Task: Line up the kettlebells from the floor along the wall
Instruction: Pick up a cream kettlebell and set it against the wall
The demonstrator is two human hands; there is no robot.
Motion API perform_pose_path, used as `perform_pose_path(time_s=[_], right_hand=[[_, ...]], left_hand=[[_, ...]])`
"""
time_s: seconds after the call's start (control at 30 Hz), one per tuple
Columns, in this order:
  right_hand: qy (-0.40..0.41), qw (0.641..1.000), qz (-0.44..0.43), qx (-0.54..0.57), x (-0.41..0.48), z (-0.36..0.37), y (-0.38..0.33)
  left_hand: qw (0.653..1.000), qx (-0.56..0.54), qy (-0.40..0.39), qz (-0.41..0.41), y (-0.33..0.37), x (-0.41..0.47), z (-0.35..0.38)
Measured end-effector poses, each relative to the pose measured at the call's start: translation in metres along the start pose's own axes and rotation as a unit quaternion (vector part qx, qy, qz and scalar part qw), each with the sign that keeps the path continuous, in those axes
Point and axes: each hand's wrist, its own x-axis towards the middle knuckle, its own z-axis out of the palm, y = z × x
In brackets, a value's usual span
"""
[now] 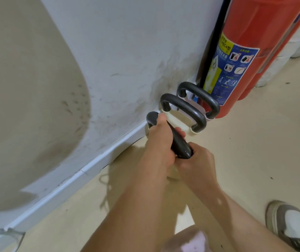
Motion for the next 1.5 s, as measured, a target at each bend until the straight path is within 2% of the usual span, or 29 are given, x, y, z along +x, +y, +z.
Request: perform_pose_path(time_s=[0.17, 0.27, 0.43, 0.63, 1.03, 1.2, 1.27, 1.3, 1.33, 1.4, 1.43, 1.5], right_hand=[[-0.029, 0.999, -0.011, -0.017, 0.015, -0.001, -0.002], [-0.046, 0.999, -0.009, -0.002, 0.019, -0.002, -0.003], [-0.093, 0.994, -0.038, -0.037, 0.031, 0.003, -0.013], [-0.100, 0.994, -0.025, -0.040, 0.033, 0.007, -0.015], [-0.097, 0.992, -0.013, -0.074, 0.031, 0.009, -0.021], [-0.128, 0.987, -0.028, -0.088, 0.042, 0.003, -0.019], [-0.139, 0.985, -0.031, -0.095, 0.045, 0.001, -0.019], [-0.140, 0.985, -0.032, -0.097, 0.046, 0.000, -0.018], [-0.140, 0.985, -0.034, -0.099, 0.046, -0.001, -0.017], [-0.144, 0.983, -0.039, -0.107, 0.046, -0.003, -0.017], [-0.148, 0.981, -0.042, -0.114, 0.047, -0.004, -0.018], [-0.157, 0.978, -0.047, -0.126, 0.049, -0.006, -0.019]], left_hand=[[0.996, -0.085, -0.018, -0.014, 0.008, 0.001, 0.003], [0.997, -0.074, -0.016, -0.009, 0.008, 0.006, 0.004], [0.999, -0.050, -0.002, 0.014, 0.016, 0.017, -0.002], [0.999, -0.026, -0.044, 0.011, 0.022, 0.019, -0.012], [0.997, -0.032, -0.063, 0.010, 0.023, 0.019, -0.014], [0.998, -0.015, -0.061, 0.009, 0.023, 0.023, -0.009], [0.998, 0.032, -0.047, 0.003, 0.027, 0.025, -0.008], [0.994, 0.100, -0.031, 0.010, 0.029, 0.027, -0.009], [0.980, 0.198, -0.009, 0.023, 0.032, 0.029, -0.012], [0.929, 0.366, 0.015, 0.054, 0.036, 0.030, -0.021], [0.915, 0.399, 0.008, 0.062, 0.038, 0.030, -0.024], [0.911, 0.408, -0.005, 0.065, 0.042, 0.030, -0.025]])
